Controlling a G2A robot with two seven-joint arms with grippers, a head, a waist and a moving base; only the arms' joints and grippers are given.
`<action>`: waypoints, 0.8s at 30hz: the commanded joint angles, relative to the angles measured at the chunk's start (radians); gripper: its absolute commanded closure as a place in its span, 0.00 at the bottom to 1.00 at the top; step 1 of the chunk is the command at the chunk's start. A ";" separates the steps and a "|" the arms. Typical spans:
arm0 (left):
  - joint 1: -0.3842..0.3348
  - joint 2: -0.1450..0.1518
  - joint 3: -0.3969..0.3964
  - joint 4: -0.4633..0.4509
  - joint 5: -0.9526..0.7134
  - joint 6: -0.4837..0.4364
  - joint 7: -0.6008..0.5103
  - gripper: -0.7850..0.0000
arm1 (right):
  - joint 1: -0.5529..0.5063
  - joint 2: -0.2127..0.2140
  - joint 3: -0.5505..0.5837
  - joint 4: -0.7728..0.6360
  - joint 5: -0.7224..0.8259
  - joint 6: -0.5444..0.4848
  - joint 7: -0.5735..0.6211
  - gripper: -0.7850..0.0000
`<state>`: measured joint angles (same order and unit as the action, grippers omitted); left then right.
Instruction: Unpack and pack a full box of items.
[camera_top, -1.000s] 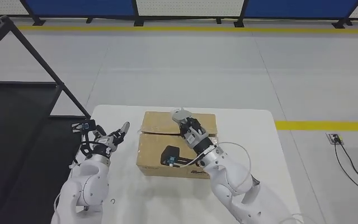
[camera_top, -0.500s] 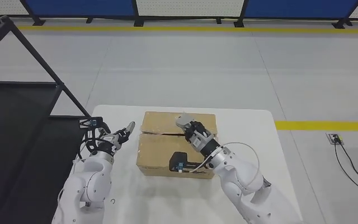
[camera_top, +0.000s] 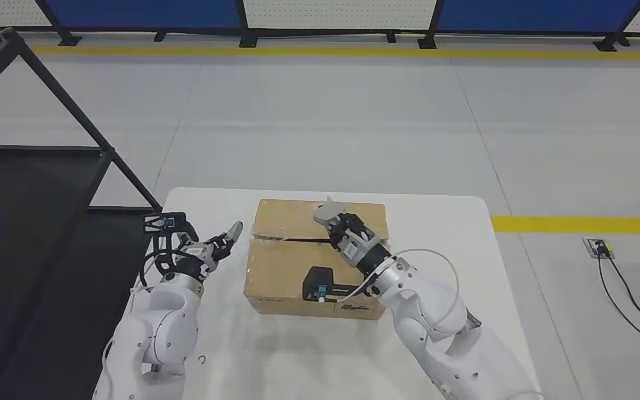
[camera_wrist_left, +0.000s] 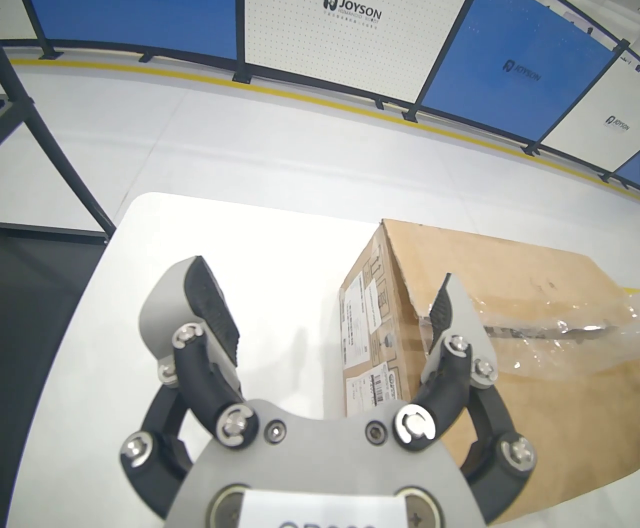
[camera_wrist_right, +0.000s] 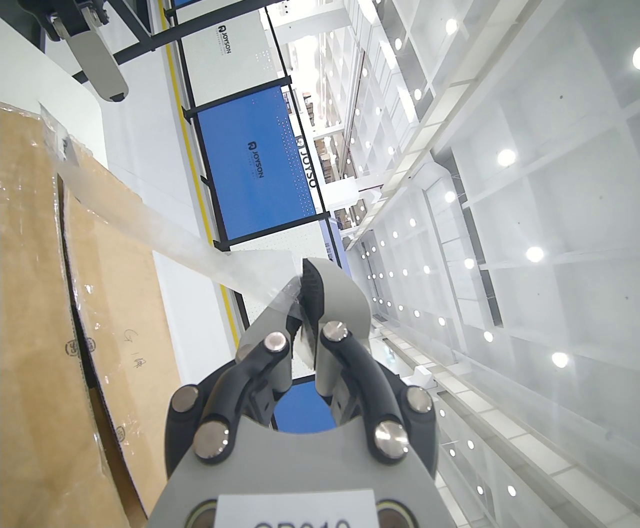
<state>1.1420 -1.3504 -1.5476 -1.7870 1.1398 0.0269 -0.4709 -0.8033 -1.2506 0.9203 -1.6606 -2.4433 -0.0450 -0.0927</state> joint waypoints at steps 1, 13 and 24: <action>-0.002 0.002 0.009 0.003 0.008 -0.017 -0.007 0.00 | -0.003 0.000 0.004 0.000 -0.008 -0.010 -0.003 1.00; -0.042 0.005 0.064 0.067 0.047 -0.030 -0.033 0.00 | -0.016 -0.010 0.016 0.005 -0.050 -0.008 0.007 1.00; -0.081 0.007 0.095 0.132 0.062 -0.040 -0.045 0.00 | -0.014 -0.019 0.024 0.014 -0.081 -0.024 -0.003 1.00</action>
<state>1.0622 -1.3436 -1.4549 -1.6578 1.1979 -0.0101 -0.5159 -0.8175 -1.2693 0.9446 -1.6481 -2.5200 -0.0647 -0.0980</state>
